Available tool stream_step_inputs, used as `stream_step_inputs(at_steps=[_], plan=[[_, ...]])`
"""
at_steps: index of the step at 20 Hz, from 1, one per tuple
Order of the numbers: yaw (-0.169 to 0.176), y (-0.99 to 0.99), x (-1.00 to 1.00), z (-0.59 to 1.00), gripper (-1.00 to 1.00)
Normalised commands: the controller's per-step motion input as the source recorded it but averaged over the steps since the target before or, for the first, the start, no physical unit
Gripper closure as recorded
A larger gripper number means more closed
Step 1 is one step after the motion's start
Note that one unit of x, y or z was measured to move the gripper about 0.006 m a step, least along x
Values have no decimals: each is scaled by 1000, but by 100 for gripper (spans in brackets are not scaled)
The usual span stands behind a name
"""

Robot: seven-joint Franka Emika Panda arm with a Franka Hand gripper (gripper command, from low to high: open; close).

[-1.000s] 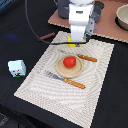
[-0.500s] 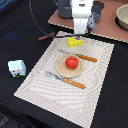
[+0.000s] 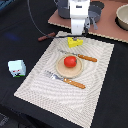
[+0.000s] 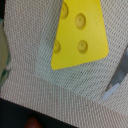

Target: Interact with the objects in diverse but meaningful ways.

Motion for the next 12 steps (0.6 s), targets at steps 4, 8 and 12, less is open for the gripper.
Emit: stream_step_inputs(at_steps=[4,8,12], plan=[[58,26,-21,-168,-100],[44,0,-1,-165,-100],[29,-116,-18,-176,-100]])
